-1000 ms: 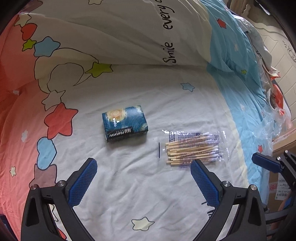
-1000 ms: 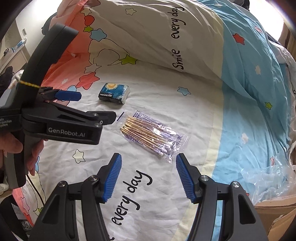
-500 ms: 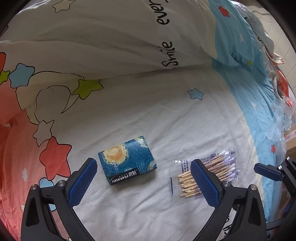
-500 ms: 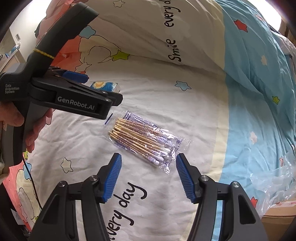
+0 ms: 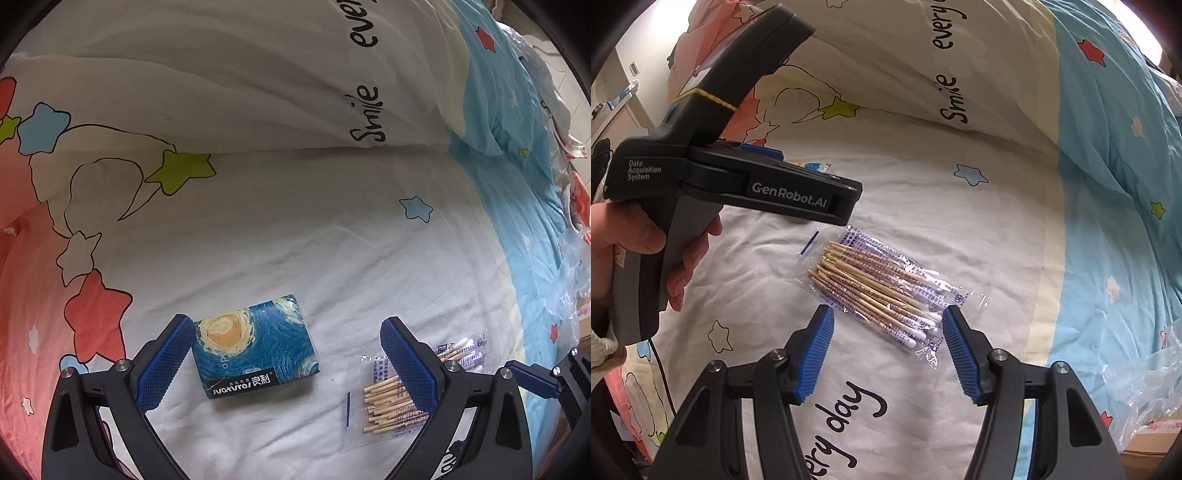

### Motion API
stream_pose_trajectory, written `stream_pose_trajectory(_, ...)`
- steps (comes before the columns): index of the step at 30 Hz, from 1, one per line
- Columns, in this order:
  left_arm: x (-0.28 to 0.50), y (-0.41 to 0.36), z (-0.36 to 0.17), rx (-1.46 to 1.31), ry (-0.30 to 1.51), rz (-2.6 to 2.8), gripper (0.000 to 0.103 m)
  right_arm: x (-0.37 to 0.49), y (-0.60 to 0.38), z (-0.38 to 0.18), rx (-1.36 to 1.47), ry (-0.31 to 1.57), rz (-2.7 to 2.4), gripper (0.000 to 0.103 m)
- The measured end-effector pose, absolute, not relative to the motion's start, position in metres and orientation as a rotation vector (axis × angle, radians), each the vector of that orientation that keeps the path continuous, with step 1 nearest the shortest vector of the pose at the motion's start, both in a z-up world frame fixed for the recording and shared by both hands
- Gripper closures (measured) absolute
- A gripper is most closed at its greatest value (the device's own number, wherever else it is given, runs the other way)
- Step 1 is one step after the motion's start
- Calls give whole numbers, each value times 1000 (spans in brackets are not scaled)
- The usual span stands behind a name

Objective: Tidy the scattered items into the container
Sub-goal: 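Close the left gripper on the blue tissue pack while the right gripper grasps the cotton swab bag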

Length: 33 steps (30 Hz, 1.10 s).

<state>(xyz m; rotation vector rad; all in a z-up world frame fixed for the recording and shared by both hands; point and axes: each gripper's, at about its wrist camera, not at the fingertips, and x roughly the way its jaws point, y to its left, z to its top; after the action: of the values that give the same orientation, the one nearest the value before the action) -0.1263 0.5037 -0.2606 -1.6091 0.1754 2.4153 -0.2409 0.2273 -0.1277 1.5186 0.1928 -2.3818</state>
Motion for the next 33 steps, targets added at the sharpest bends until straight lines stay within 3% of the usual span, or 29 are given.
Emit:
stream_pose_trajectory(8, -124, 493, -268, -1668, 105, 2481, 0, -243, 220, -133, 1442, 365, -2359, 46)
stream_pose_trajectory(23, -113, 483, -278, -1675, 232, 2390, 0, -238, 206, -138, 1251, 618, -2114, 46)
stream_pose_trajectory(33, -122, 457, -275, -1713, 113, 2442, 0, -238, 198, -146, 1189, 838, -1972, 46)
